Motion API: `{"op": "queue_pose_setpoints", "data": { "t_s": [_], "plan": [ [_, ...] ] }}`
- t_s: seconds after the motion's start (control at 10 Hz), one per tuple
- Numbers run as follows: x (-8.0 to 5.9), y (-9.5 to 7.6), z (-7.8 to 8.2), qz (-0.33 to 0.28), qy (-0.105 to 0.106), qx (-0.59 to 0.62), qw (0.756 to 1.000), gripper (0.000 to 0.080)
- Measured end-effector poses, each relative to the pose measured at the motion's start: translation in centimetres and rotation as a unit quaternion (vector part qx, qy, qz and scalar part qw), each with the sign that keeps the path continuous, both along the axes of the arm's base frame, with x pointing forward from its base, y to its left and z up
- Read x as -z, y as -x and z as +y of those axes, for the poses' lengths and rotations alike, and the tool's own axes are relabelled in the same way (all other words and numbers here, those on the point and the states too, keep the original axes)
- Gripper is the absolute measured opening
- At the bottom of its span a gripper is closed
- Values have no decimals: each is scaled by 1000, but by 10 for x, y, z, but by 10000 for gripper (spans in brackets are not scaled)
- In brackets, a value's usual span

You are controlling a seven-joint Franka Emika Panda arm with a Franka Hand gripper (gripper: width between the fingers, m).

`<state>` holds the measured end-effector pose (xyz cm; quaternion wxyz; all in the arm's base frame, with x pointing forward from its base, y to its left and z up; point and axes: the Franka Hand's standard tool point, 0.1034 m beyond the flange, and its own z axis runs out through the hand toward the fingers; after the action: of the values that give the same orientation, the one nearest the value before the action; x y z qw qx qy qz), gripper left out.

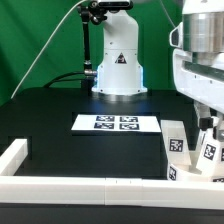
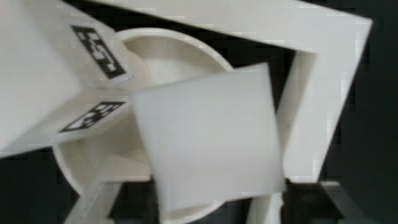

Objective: Assemble stool

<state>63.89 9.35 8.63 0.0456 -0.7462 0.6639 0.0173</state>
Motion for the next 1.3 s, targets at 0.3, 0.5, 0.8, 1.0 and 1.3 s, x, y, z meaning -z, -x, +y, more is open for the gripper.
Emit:
{"op": "queue_pose_setpoints", "data": {
  "t_s": [0.3,0.5,0.8,1.0,1.3],
  "plan": [
    [0,0,-3,-23,-34,162,986,337],
    [0,0,-1,-18,-38,220,975,337],
    [0,0,-1,-9,-44,296,954,337],
    [1,-1,0,-5,-54,337,940,337],
    [2,-3,2,-22,-84,399,913,337]
  ]
}}
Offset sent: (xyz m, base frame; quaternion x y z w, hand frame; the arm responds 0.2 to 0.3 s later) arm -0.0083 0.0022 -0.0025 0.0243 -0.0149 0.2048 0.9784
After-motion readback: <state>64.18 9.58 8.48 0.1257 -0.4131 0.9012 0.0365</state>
